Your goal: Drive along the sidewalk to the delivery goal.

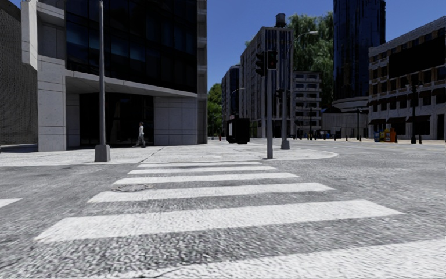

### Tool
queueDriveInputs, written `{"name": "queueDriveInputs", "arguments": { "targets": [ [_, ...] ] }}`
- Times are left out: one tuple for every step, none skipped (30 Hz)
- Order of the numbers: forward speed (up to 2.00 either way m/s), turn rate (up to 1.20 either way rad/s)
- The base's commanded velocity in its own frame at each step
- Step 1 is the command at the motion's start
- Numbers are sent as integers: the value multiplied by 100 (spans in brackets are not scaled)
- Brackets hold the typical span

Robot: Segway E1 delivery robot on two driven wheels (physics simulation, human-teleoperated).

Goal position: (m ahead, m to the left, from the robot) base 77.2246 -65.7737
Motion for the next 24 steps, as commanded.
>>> {"name": "queueDriveInputs", "arguments": {
  "targets": [
    [200, 0],
    [200, 0],
    [200, 0],
    [200, 0],
    [200, 0],
    [200, 0],
    [200, 0],
    [200, 0],
    [200, 0],
    [200, 0],
    [200, 0],
    [200, 0],
    [200, 0],
    [200, 0],
    [200, 0],
    [200, 0],
    [200, 0],
    [200, 0],
    [200, 0],
    [200, 0],
    [200, 0],
    [200, 0],
    [200, 0],
    [200, 0]
  ]
}}
